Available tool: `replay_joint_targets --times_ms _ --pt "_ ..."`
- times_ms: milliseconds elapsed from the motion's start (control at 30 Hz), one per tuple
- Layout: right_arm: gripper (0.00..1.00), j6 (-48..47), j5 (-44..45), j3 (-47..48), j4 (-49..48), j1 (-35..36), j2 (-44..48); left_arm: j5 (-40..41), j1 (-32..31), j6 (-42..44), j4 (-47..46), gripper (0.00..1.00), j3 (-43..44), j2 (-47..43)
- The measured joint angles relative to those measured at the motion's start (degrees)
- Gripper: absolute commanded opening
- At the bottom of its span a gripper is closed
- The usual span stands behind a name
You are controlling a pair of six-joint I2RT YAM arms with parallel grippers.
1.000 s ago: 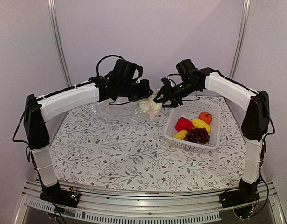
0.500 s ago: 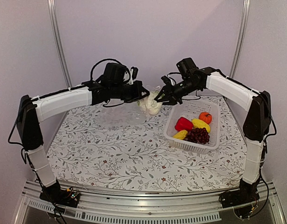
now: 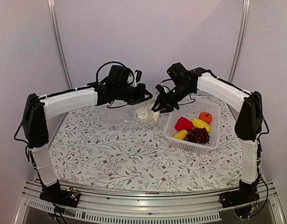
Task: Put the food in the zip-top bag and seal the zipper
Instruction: Place the fake vegetable in the zipper food storage bag.
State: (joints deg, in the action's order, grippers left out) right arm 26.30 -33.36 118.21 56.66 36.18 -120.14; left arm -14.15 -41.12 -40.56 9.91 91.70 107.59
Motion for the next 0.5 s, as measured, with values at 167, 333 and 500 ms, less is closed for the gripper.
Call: replay_joint_targets --times_ms 167,333,500 --pt "0.04 0.22 -2.86 -1.81 -1.68 0.52 0.81 1.49 0.0 0.0 1.6 0.0 1.55 1.51" --pt "0.04 3.1 -3.41 -7.8 -6.58 -0.44 3.91 1.44 -0.59 -0.33 2.32 0.0 2.62 2.29" --pt "0.37 10.56 -4.76 -17.64 -17.53 -3.26 6.88 3.26 -2.21 -0.61 3.34 0.0 3.28 1.29"
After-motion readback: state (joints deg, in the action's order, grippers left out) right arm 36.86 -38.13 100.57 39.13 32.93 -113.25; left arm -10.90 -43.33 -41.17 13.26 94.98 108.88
